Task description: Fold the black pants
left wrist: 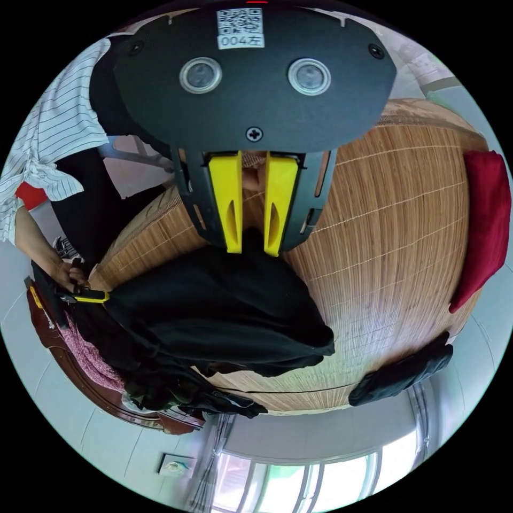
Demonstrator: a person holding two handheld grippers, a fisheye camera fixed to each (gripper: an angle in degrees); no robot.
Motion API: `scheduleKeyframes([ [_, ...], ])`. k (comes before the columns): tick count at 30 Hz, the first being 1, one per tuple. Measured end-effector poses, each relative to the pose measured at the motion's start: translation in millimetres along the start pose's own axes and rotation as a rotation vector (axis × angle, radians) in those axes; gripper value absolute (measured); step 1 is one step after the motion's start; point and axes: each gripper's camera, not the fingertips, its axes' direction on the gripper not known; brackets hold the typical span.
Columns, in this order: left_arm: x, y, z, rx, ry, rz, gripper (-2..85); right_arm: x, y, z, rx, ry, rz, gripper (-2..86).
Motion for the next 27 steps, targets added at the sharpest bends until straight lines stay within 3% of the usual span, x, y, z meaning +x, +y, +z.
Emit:
scheduleKeyframes([
  [5, 4, 34, -47, -0.017, 0.036, 0.021, 6.9, 6, 56, -29, 0.002, -0.149, 0.0, 4.3],
  [8, 5, 50, -56, -0.044, 0.043, -0.013, 8.2, -2, 85, -13, -0.08, -0.082, 0.014, 7.0],
  [12, -6, 47, -101, 0.018, 0.014, -0.092, 10.9, -9, 91, -38, 0.028, -0.004, 0.075, 10.8],
  [19, -20, -23, -165, -0.003, 0.005, -0.062, 13.4, -81, 15, -54, 0.03, 0.257, -0.3, 12.4],
  [22, -32, -26, -190, -0.054, 0.046, -0.026, 13.3, -78, 7, -74, 0.006, 0.26, -0.37, 12.3],
  [27, -73, -39, -207, -0.023, 0.124, -0.16, 13.4, -77, -19, -75, -0.009, 0.251, -0.455, 12.3],
])
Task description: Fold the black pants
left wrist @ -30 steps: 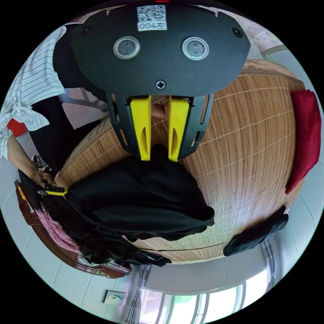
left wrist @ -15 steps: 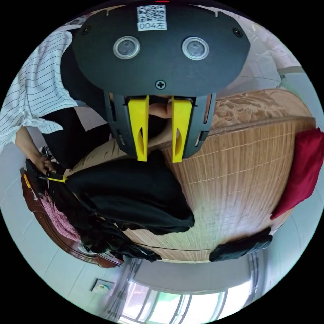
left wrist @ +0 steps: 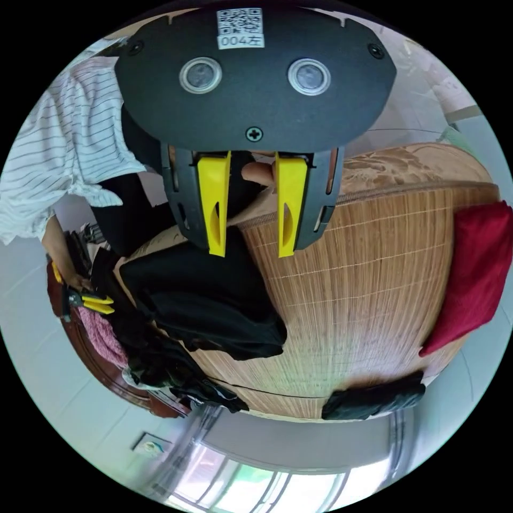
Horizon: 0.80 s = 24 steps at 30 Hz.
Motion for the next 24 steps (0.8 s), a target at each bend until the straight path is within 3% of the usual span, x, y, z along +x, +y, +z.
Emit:
scheduleKeyframes([
  [9, -5, -121, 21, -0.041, 0.007, -0.103, 16.6, -46, -119, 95, -0.31, 0.181, -0.562, 13.5],
  [14, -2, -168, 18, -0.069, 0.057, -0.084, 16.1, -49, -155, 128, -0.483, 0.12, -0.73, 12.3],
  [18, 3, -194, 16, -0.058, 0.021, -0.059, 9.8, -29, -171, 139, -0.515, -0.008, -0.617, 5.5],
  [20, 2, -212, 7, -0.054, 0.035, -0.077, 5.3, -1, -174, 120, -0.447, -0.056, -0.516, 2.6],
  [24, 1, -243, -33, 0.013, 0.119, -0.092, 4.0, 69, -165, 61, -0.247, -0.177, -0.242, 1.3],
])
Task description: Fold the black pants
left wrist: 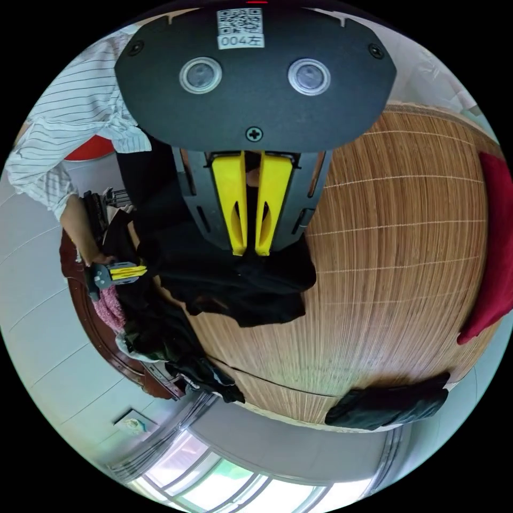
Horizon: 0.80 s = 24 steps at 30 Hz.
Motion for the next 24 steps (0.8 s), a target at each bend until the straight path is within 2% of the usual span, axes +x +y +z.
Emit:
scheduleKeyframes([
  [5, -13, -84, -25, 0.014, 0.121, -0.122, 4.2, 108, 66, -40, 0.291, -0.217, 0.483, 0.8],
  [9, -39, -141, -3, 0.033, 0.15, -0.246, 5.4, 163, 87, -16, 0.346, -0.279, 0.8, 1.1],
  [12, -80, -161, 18, 0.117, 0.185, -0.44, 8.5, 186, 100, 8, 0.4, -0.321, 1.03, 1.2],
  [14, -105, -161, 27, 0.161, 0.133, -0.562, 10.8, 194, 113, 16, 0.435, -0.32, 1.151, 3.1],
  [18, -121, -145, 23, 0.227, 0.095, -0.583, 11.5, 194, 140, 2, 0.508, -0.32, 1.203, 4.9],
  [21, -118, -120, 13, 0.19, 0.061, -0.465, 11.3, 171, 169, -26, 0.55, -0.361, 1.116, 5.3],
  [24, -104, -59, -6, 0.181, 0.027, -0.313, 11.0, 116, 209, -53, 0.557, -0.373, 0.988, 7.0],
])
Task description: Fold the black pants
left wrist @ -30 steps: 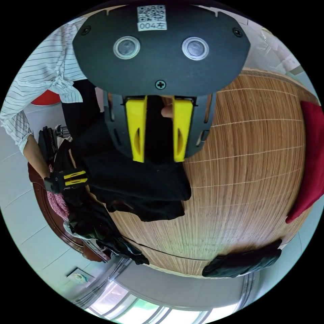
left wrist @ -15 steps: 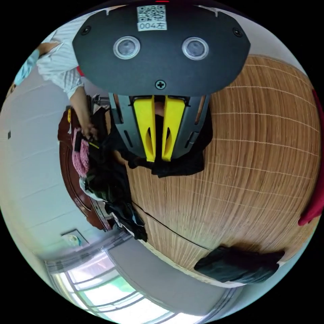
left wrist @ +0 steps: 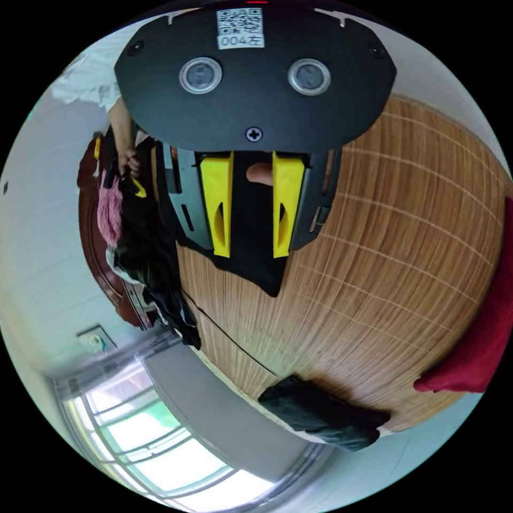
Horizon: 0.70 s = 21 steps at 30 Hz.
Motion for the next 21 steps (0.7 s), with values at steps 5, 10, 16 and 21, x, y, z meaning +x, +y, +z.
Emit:
scheduleKeyframes([
  [5, -38, 160, -41, -0.079, -0.051, 0.194, 10.8, -15, 142, -39, -0.06, -0.001, -0.045, 9.8],
  [10, -65, 255, -42, -0.114, -0.074, 0.222, 11.0, -40, 218, -29, -0.111, 0.067, -0.096, 10.0],
  [16, -55, 271, 6, -0.113, -0.121, 0.252, 11.7, -77, 248, -11, -0.106, 0.175, -0.25, 11.7],
  [21, -95, 276, 34, -0.039, -0.257, 0.116, 12.0, -98, 260, -20, -0.016, 0.314, -0.363, 11.8],
])
